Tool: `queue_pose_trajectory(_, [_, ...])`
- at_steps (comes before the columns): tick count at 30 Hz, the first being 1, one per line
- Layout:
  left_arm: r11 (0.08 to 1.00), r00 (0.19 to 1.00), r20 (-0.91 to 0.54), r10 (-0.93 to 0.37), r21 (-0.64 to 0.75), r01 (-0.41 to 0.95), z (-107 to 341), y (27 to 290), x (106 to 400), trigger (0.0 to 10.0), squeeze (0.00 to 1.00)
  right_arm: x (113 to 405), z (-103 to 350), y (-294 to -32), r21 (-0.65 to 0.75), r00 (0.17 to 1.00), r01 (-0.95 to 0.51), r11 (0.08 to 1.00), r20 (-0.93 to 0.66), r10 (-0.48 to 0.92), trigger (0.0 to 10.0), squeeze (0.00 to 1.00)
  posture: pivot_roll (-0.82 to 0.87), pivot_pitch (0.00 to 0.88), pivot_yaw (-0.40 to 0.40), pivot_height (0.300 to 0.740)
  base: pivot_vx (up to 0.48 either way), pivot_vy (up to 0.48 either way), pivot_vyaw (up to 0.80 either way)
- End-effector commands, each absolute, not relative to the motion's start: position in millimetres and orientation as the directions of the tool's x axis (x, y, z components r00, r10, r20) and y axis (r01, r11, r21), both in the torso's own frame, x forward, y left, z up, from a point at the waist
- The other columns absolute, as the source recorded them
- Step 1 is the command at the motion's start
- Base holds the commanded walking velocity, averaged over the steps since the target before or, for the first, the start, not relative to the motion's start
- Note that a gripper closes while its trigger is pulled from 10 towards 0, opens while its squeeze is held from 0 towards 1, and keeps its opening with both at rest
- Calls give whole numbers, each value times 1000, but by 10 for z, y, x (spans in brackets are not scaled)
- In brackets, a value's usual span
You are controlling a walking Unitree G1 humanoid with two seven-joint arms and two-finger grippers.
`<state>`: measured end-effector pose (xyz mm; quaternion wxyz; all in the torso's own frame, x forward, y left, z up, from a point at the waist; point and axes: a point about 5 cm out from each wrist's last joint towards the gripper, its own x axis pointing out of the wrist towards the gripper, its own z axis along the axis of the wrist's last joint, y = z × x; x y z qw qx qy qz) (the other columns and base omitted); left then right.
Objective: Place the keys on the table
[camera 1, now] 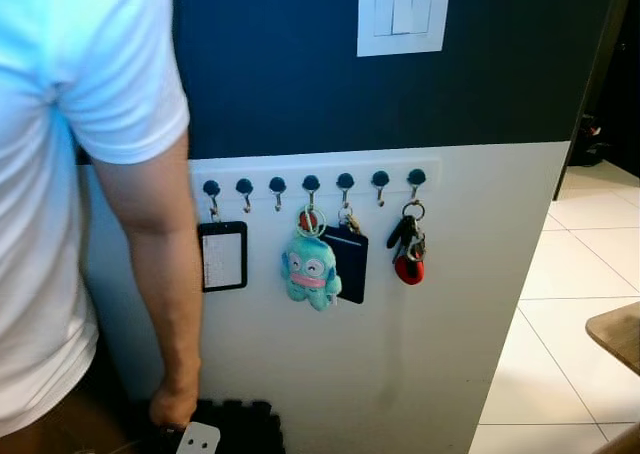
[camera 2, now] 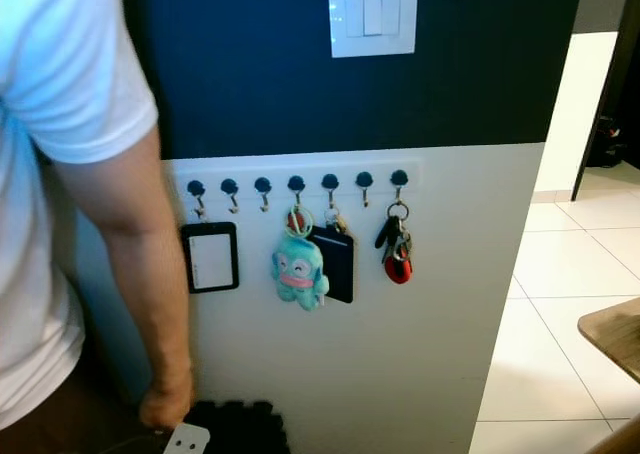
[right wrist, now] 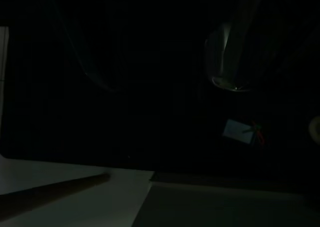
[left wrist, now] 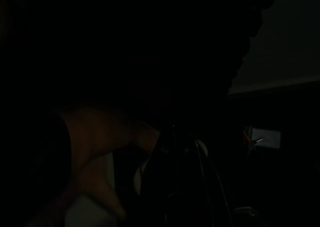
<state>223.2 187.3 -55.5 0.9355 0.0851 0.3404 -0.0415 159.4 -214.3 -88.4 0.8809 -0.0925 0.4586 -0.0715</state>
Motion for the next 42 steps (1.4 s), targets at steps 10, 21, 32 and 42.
queue_pose_trajectory(10, [979,765,-644,-5,154,136,-563,1960,2189,10000,0,1510,-934,-2068,-201,547,29,979,-817,-183,10000,0,0,0,62,740,0,0,0])
queue_pose_trajectory(21, [986,766,-643,-20,115,122,-557,1917,2215,10000,0,1550,-911,-2081,-202,570,26,979,-801,-181,10000,0,6,0,56,740,0,0,0])
queue_pose_trajectory(32, [982,751,-660,-10,137,133,-595,1903,2163,10000,0,1566,-909,-2058,-199,570,15,980,-803,-172,10000,0,5,0,50,740,0,0,0])
queue_pose_trajectory(42, [974,771,-636,-29,154,164,-541,1859,2252,10000,0,1602,-892,-2070,-199,581,-2,980,-798,-161,10000,0,10,0,41,740,0,0,0])
